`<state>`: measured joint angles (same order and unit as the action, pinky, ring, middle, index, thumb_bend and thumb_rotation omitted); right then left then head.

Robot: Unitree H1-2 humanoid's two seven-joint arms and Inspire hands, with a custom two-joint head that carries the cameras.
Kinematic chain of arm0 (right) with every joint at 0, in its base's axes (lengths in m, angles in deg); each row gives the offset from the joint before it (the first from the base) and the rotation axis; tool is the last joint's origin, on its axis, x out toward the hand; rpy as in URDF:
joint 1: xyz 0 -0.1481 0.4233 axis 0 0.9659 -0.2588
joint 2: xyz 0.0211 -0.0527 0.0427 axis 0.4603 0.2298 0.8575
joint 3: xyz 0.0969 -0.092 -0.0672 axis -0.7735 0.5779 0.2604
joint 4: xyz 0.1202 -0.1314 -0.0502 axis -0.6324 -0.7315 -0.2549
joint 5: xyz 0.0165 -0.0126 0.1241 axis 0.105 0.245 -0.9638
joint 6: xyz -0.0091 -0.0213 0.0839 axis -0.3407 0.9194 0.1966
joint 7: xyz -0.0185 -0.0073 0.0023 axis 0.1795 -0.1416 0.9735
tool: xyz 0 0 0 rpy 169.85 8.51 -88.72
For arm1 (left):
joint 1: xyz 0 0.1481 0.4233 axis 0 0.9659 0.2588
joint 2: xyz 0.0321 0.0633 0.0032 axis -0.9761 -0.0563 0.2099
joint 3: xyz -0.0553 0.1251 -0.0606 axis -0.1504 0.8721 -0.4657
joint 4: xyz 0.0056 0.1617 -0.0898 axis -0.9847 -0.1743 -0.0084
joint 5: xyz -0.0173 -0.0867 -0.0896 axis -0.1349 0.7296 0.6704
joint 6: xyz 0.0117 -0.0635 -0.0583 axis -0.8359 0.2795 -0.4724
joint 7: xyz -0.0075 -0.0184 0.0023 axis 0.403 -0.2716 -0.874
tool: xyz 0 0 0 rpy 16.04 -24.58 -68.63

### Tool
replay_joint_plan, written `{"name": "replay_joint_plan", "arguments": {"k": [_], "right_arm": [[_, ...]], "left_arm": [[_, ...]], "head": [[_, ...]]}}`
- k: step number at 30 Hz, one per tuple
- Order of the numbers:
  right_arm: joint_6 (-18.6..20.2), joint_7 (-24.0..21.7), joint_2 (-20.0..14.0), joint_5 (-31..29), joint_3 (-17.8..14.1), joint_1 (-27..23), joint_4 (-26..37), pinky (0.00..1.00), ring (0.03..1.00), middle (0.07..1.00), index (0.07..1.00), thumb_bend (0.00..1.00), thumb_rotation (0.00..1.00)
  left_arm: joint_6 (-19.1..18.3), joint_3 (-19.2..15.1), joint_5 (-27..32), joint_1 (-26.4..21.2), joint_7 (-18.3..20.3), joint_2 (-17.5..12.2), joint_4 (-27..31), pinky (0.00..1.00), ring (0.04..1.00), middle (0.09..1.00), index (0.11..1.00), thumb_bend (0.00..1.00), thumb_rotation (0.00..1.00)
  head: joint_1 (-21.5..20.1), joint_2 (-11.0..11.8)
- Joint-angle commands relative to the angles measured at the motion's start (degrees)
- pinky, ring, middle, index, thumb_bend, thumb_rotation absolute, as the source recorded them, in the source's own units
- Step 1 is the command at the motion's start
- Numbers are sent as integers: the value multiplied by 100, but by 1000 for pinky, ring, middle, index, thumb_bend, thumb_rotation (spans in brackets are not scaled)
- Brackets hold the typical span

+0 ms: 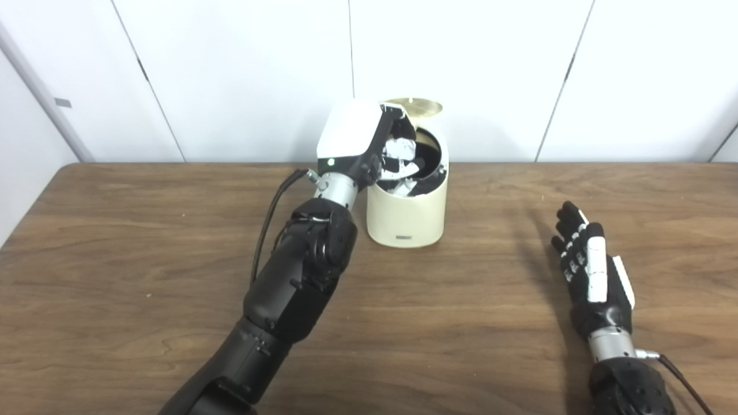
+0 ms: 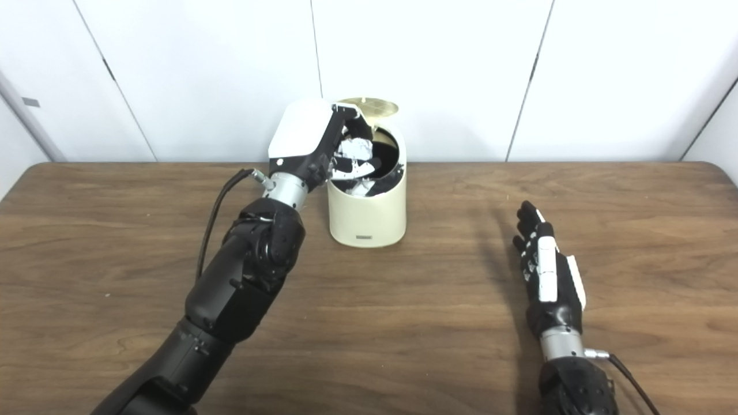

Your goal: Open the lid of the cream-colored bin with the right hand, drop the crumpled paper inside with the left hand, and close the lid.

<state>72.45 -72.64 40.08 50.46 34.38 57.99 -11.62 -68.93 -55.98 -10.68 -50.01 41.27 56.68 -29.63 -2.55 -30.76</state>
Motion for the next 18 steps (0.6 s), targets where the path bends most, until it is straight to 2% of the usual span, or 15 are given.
{"name": "replay_joint_plan", "arguments": {"k": [1,18], "right_arm": [[-21,-22,97,-86,7,316,-176,973,980,952,930,492,1000],[-54,-3,142,-94,-7,359,-199,984,986,940,923,509,1000]], "left_arm": [[145,18,16,-308,-127,50,23,310,419,546,495,469,0],[469,110,63,-344,-455,91,-390,307,426,554,496,468,0]], "head": [[-7,-2],[-47,47]]}}
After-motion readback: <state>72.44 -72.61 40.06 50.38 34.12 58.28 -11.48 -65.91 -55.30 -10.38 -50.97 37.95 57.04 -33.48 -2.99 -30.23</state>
